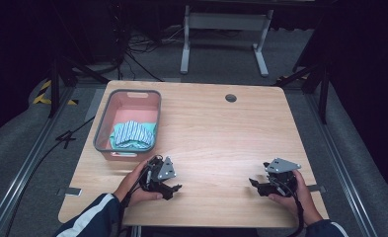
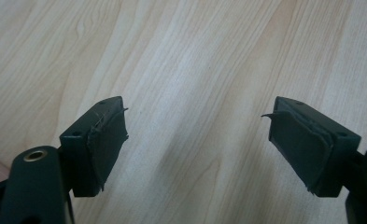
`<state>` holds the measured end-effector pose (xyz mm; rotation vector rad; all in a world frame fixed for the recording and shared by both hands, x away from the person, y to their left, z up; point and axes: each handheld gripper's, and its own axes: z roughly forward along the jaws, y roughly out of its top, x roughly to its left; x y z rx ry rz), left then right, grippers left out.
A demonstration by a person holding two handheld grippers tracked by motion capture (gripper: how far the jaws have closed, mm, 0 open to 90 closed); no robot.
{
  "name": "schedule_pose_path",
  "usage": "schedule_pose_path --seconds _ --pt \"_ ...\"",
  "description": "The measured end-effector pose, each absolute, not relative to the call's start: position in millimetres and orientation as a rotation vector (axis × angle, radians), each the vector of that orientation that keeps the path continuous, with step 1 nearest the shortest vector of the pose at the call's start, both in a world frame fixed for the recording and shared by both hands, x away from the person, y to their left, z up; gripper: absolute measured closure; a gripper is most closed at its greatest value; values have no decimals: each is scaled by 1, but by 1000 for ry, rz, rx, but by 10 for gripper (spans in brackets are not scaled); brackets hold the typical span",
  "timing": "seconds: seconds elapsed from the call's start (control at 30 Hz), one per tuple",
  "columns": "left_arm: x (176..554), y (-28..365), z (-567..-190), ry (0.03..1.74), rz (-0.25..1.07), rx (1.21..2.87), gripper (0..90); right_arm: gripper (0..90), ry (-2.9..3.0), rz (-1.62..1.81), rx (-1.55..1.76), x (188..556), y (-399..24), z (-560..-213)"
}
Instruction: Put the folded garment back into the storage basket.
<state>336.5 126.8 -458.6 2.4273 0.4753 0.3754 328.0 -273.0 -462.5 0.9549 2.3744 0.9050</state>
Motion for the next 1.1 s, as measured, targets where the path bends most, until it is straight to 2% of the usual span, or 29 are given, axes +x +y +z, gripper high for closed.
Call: schedule_pose_path --seconds 0.3,0.47,0.7,1.1 --pt "337 137 -475 505 287 2399 184 219 2334 962 1103 326 -299 -479" --pt "336 145 -483 618 222 2312 152 182 2313 1027 1166 330 -306 -486" --pt "337 144 -483 638 234 2314 117 140 2300 1004 1195 332 -302 -487" --pt "337 143 -484 665 238 2317 76 140 2294 1004 1201 332 -302 -487"
